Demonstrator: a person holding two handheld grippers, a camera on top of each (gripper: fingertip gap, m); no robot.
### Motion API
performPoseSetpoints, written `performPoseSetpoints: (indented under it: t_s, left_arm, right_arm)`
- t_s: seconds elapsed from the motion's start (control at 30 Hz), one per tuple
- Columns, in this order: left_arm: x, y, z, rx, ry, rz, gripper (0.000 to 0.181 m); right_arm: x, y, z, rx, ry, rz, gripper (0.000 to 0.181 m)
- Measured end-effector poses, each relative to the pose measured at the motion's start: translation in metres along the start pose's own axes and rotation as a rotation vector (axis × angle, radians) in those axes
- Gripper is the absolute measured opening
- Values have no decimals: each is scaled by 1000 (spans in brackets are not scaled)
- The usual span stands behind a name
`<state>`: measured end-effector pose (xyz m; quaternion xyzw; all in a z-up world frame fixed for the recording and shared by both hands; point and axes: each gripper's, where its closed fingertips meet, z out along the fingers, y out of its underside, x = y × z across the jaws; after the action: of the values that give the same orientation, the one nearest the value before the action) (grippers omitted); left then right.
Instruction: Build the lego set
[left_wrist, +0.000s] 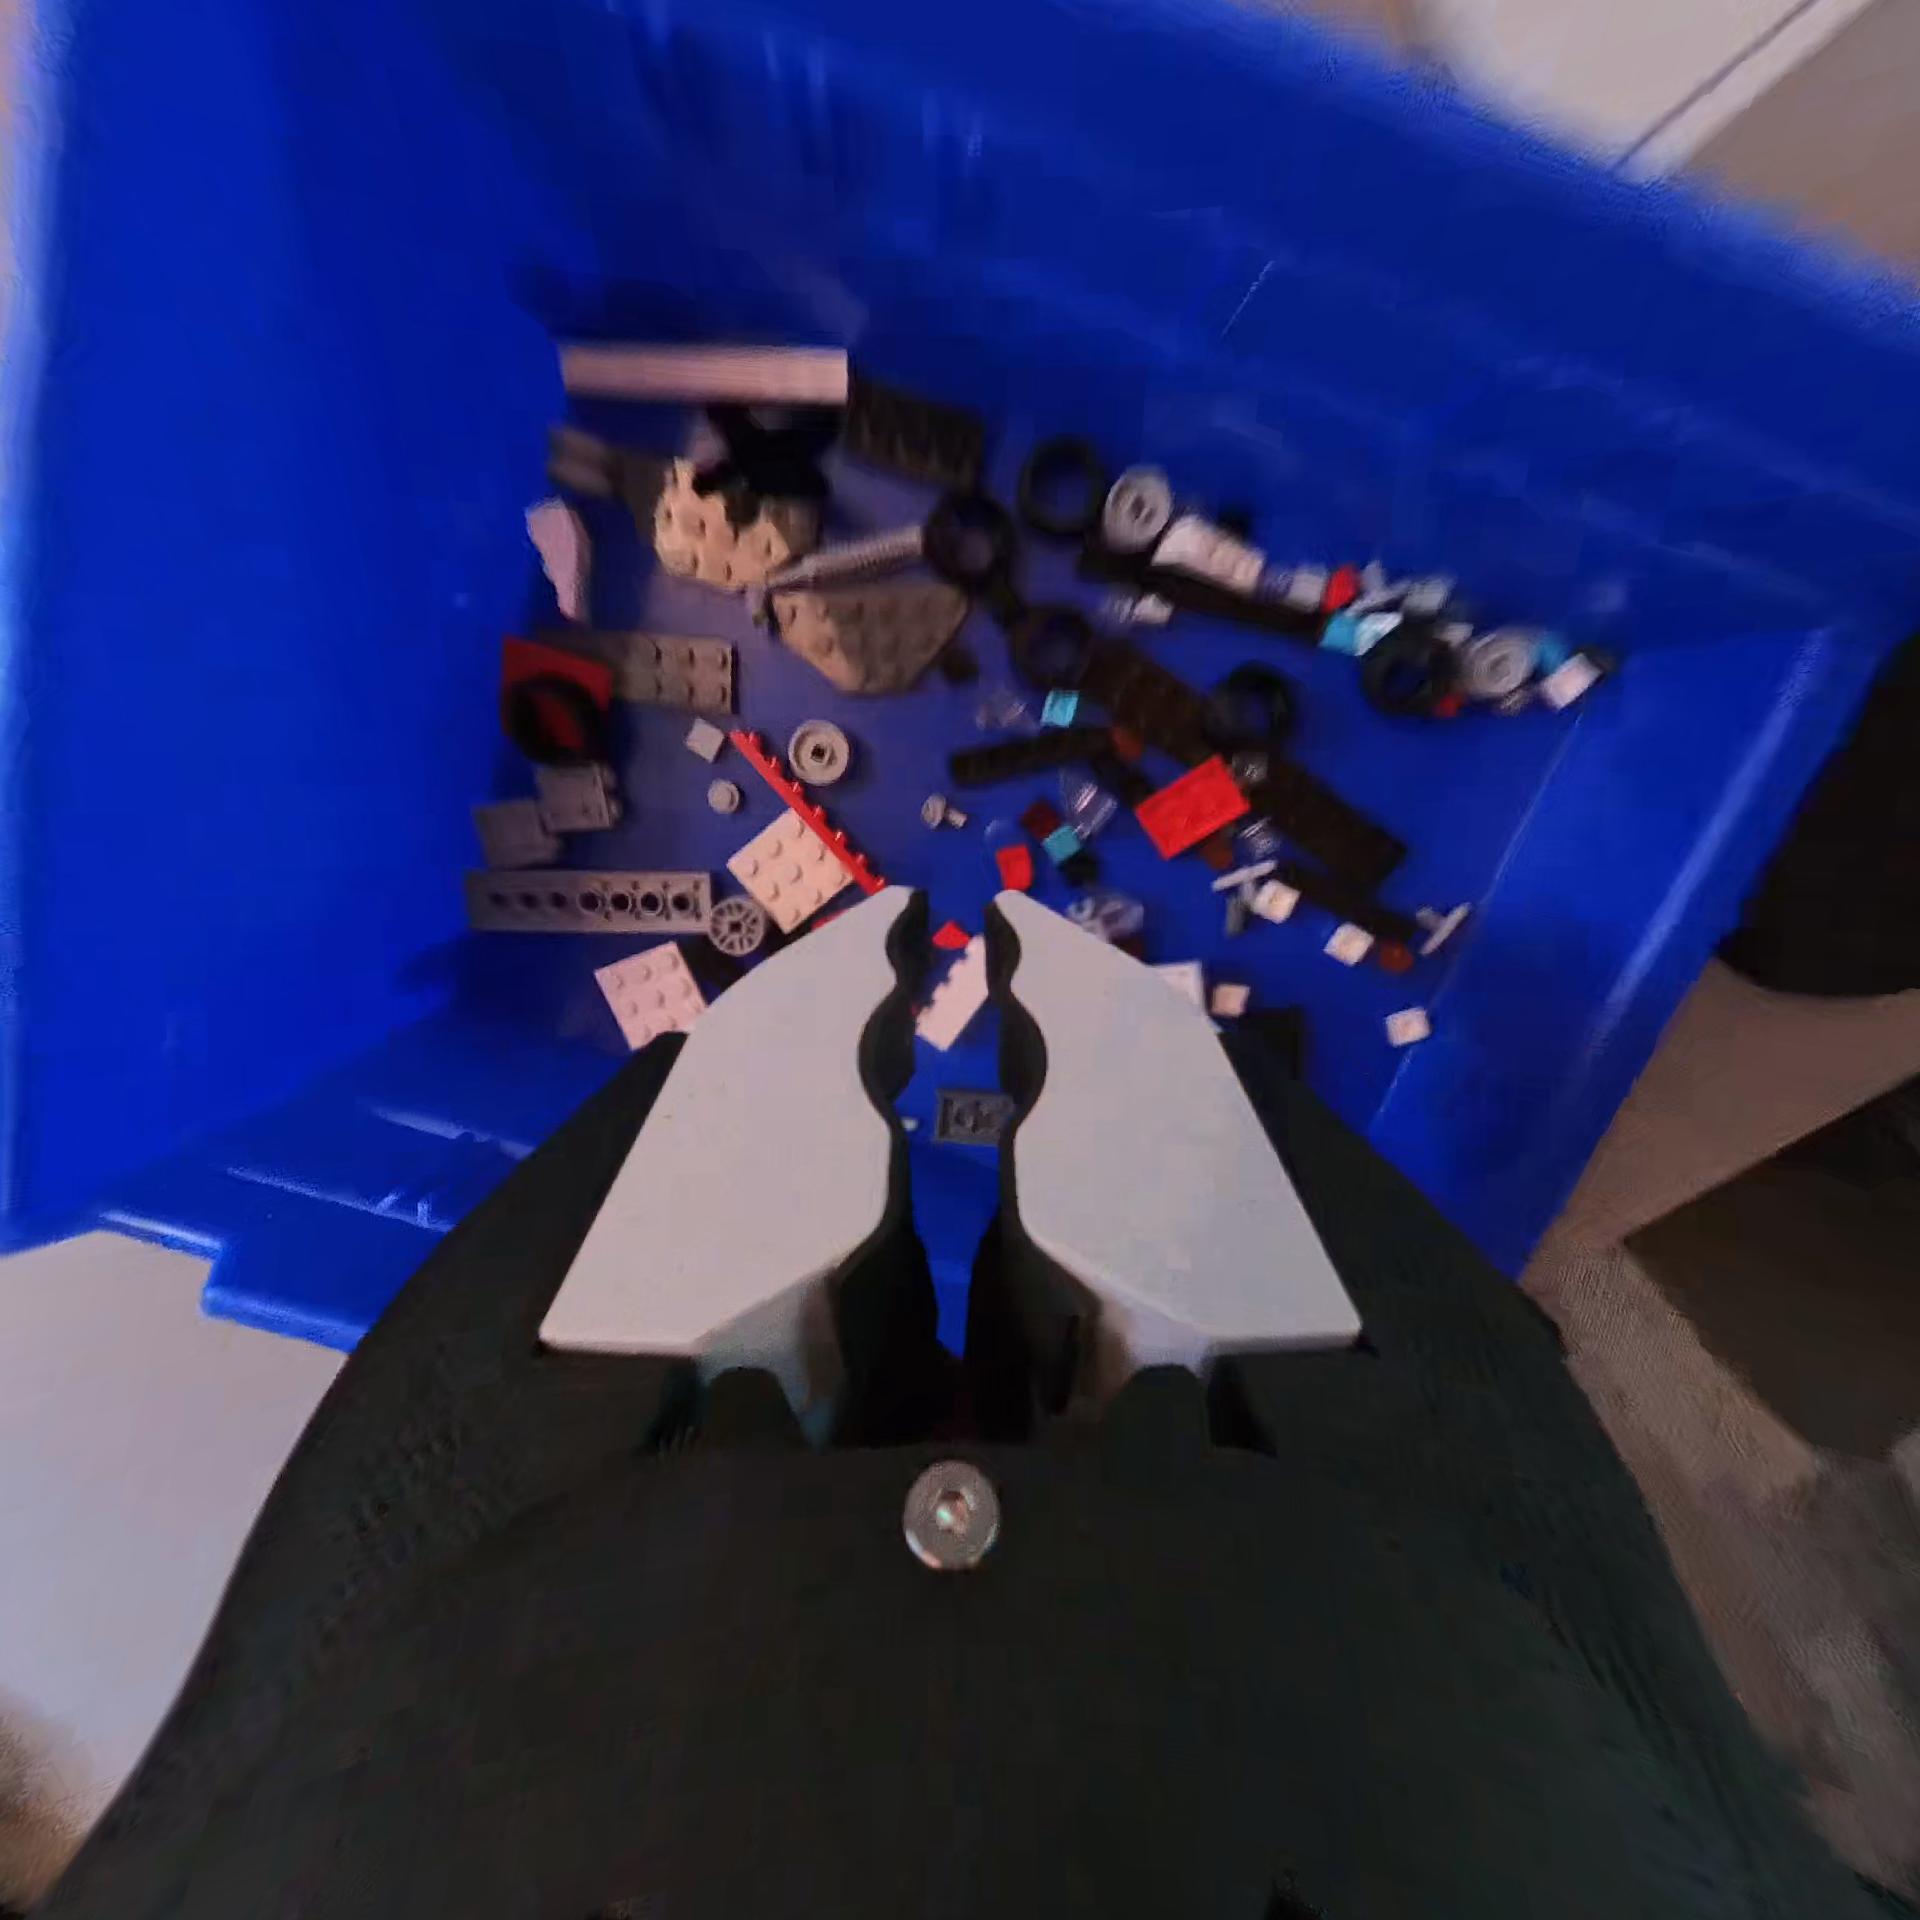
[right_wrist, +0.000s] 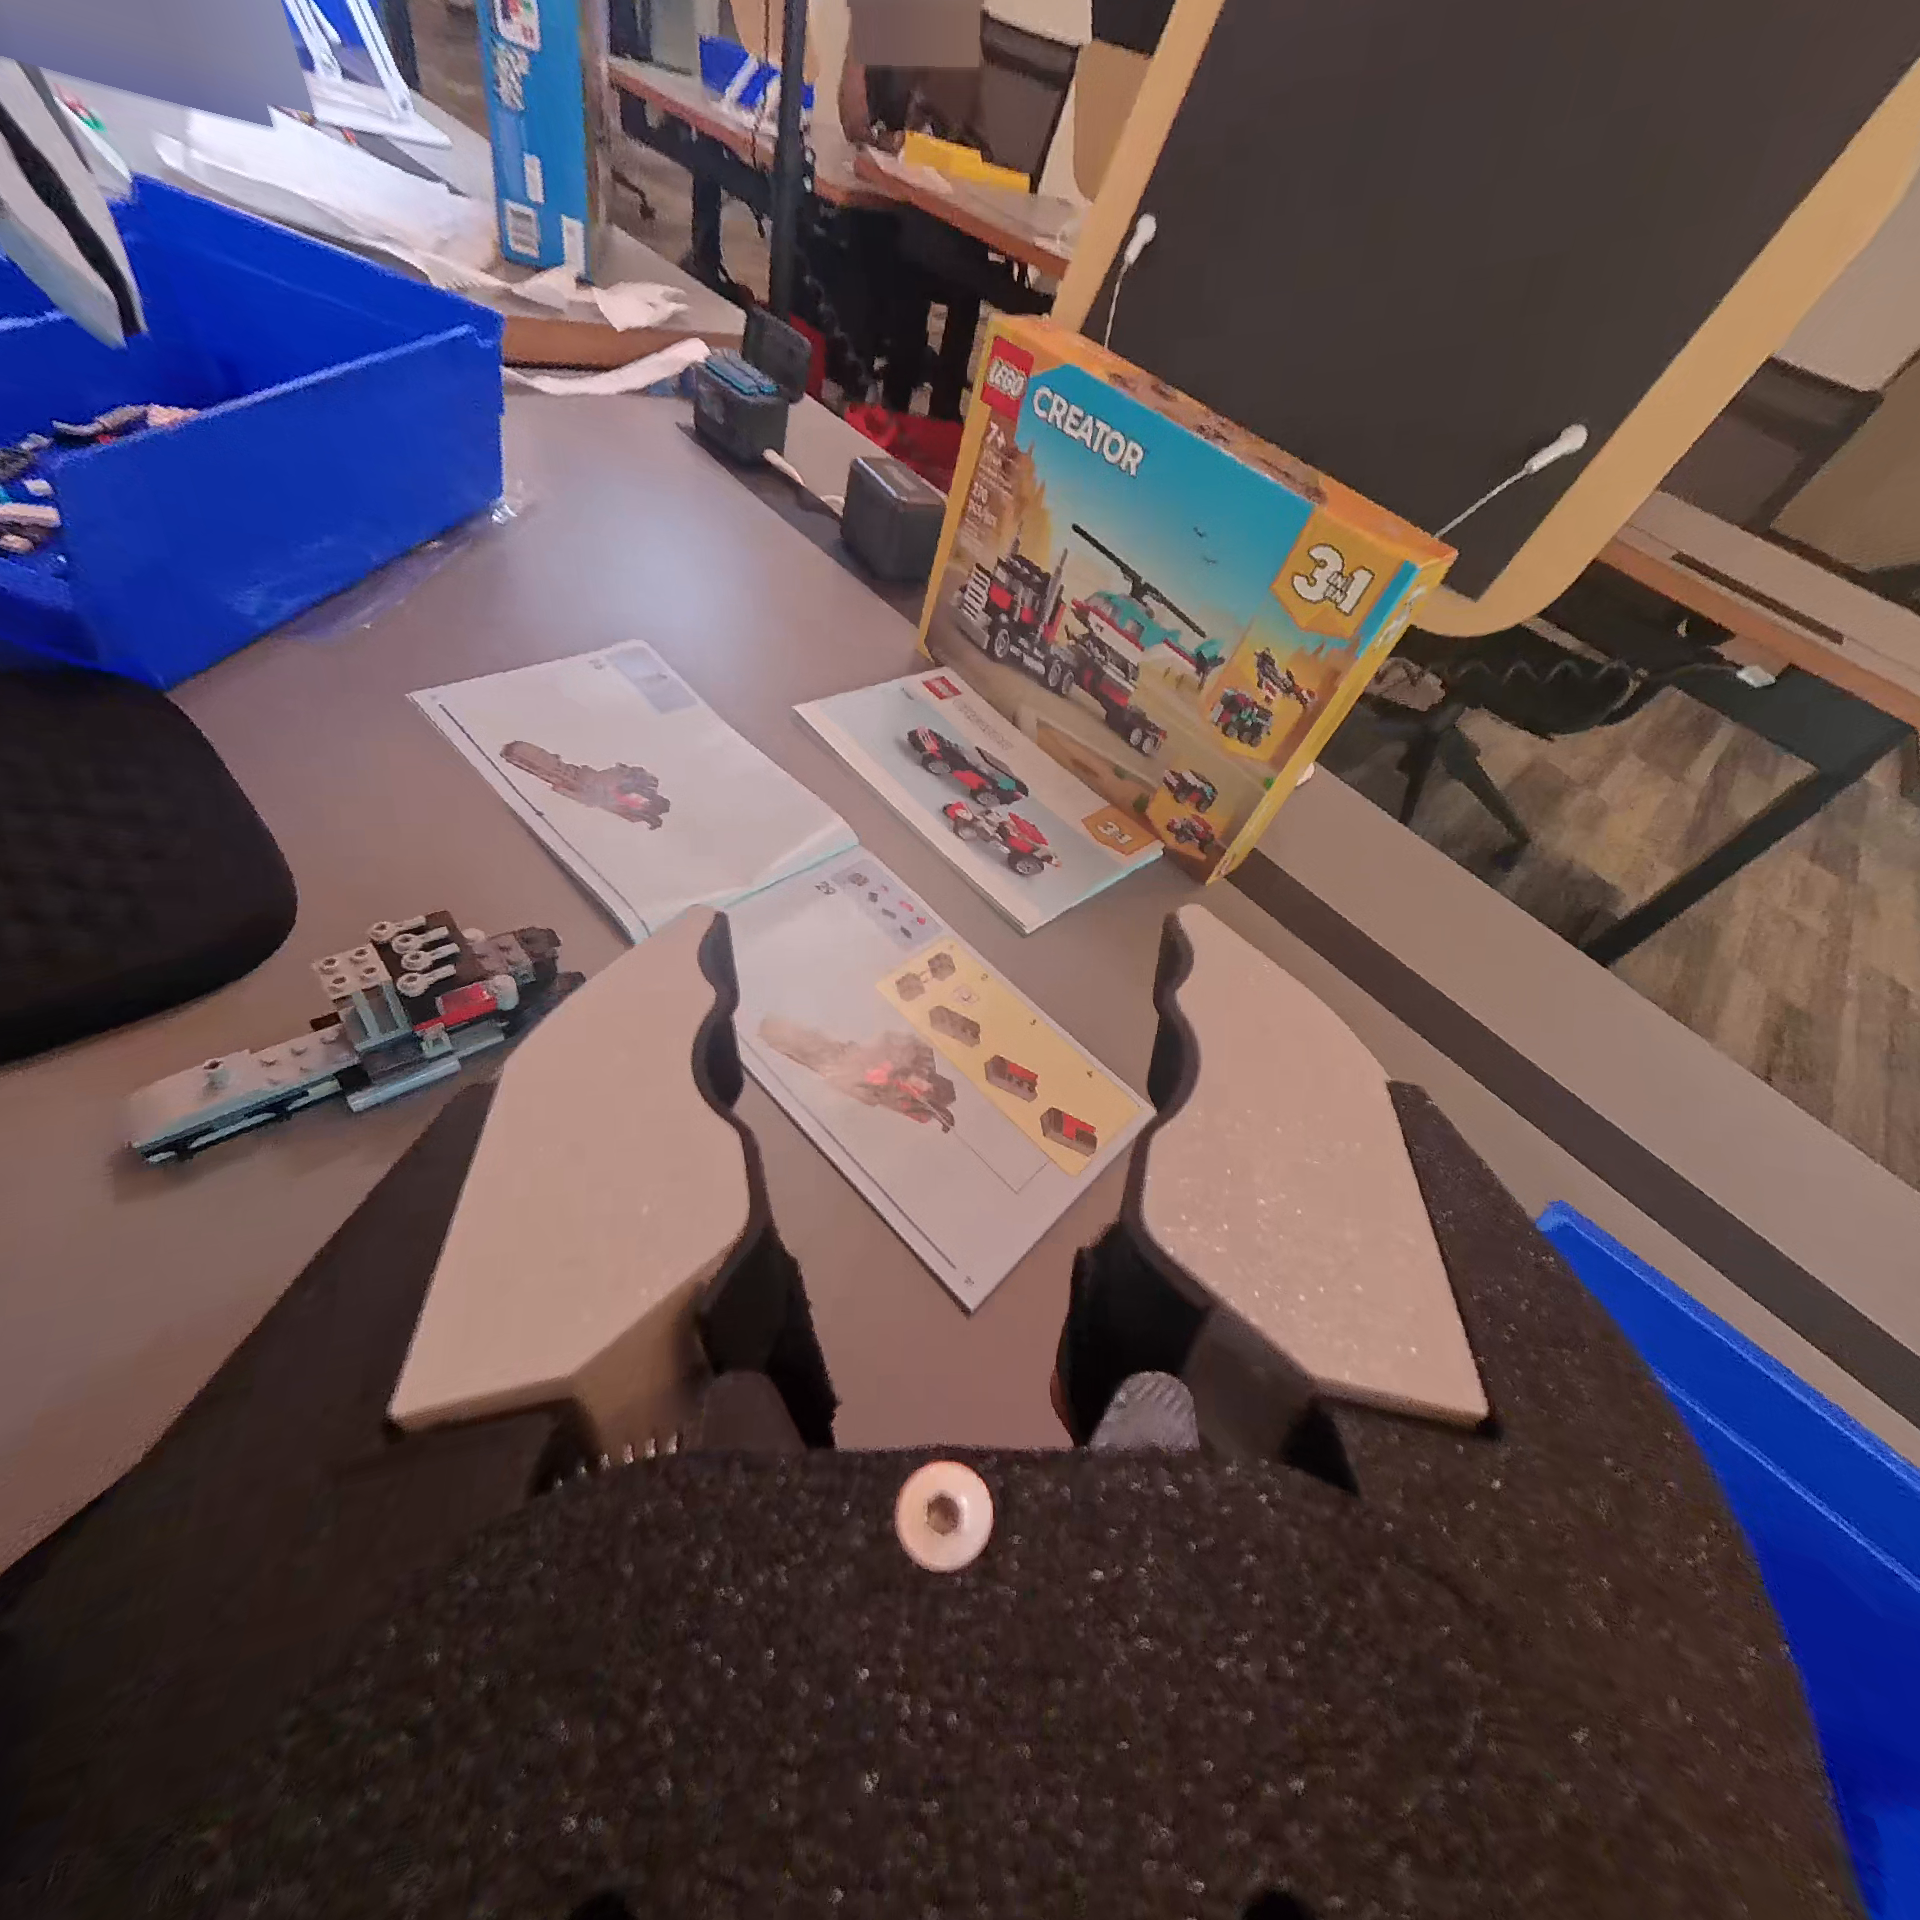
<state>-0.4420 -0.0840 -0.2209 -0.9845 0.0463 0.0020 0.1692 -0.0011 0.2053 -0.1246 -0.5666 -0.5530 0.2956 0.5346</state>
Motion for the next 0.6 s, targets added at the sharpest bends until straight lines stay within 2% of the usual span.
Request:
performPoseSetpoints:
  t_s: [0.1,0.17,0.27,0.43,0.6]
  left_arm:
    - [-15,32,28,-244,-70,161,10]
    - [-19,42,39,-336,-110,285,9]
    - [-13,42,50,-335,-90,368,9]
    - [-16,48,52,-421,-108,488,8]
    - [-12,48,57,-440,-73,559,12]
  right_arm:
    - [-3,0,-2,29,-4,-3,77]
    - [-4,0,-6,27,-14,-9,77]
    - [0,-2,-13,29,7,-25,76]
    - [4,-4,-19,58,14,-16,74]
    - [4,3,-18,29,11,-24,74]
